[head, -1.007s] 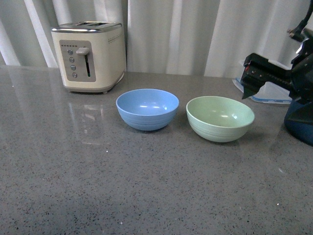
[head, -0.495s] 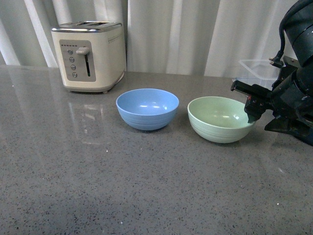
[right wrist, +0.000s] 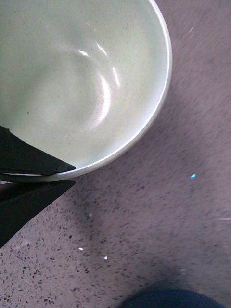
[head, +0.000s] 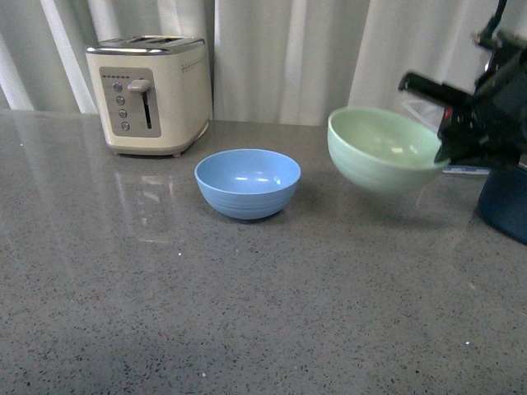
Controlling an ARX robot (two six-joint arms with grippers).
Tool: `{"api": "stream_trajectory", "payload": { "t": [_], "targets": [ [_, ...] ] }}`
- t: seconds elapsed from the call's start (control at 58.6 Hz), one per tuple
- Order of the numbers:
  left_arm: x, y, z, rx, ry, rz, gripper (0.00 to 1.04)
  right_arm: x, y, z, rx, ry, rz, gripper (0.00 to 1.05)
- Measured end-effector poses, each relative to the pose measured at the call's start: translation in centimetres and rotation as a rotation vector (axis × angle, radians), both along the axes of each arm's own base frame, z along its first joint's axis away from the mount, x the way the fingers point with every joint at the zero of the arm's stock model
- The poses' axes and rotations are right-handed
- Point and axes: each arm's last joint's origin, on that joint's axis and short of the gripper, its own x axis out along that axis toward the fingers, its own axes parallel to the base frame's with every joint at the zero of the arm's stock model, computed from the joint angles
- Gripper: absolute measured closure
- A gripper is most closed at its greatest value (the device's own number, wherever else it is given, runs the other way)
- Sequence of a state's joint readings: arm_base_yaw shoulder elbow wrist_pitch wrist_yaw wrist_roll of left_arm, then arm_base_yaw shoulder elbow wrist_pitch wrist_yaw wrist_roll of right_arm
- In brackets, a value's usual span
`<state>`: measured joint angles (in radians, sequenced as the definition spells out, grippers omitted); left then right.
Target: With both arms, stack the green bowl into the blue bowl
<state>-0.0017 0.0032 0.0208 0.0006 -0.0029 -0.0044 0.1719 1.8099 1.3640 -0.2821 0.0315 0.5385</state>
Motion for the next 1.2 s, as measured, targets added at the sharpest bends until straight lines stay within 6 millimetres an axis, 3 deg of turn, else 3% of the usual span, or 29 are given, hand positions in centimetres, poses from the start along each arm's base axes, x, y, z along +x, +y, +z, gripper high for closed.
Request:
{"api": "stream_trajectory", "payload": {
  "t": [0.171, 0.324, 0.461, 0.666, 0.82, 0.888, 1.007, 1.041, 1.195],
  "targets": [
    [0.0, 0.0, 0.0, 0.0, 0.0, 0.0, 0.07, -0.5, 3.6, 5.0, 0.009, -0.13, 0.104, 1.04],
    [0.0, 0.0, 0.0, 0.0, 0.0, 0.0, 0.07, -0.5, 7.9, 6.3, -0.015, -0.162, 0.202, 1.04],
    [0.0, 0.0, 0.0, 0.0, 0.0, 0.0, 0.07, 0.8, 12.2, 3.7, -0.079, -0.108, 0.281, 1.04],
    [0.0, 0.0, 0.0, 0.0, 0.0, 0.0, 0.07, 3.0, 13.1, 0.2, -0.144, -0.032, 0.251, 1.04],
    [0.0, 0.0, 0.0, 0.0, 0.0, 0.0, 0.07, 4.1, 13.0, -0.8, -0.173, -0.015, 0.217, 1.04],
    [0.0, 0.0, 0.0, 0.0, 0.0, 0.0, 0.07, 4.3, 12.9, -0.8, -0.174, -0.019, 0.209, 0.94],
    [0.0, 0.0, 0.0, 0.0, 0.0, 0.0, 0.07, 4.2, 12.3, 0.5, -0.135, -0.061, 0.205, 0.68],
    [0.0, 0.0, 0.0, 0.0, 0.0, 0.0, 0.07, 3.6, 11.8, 1.3, -0.099, -0.094, 0.221, 0.59],
    [0.0, 0.0, 0.0, 0.0, 0.0, 0.0, 0.07, -0.3, 9.2, 5.0, -0.026, -0.255, 0.274, 0.36]
  ]
}}
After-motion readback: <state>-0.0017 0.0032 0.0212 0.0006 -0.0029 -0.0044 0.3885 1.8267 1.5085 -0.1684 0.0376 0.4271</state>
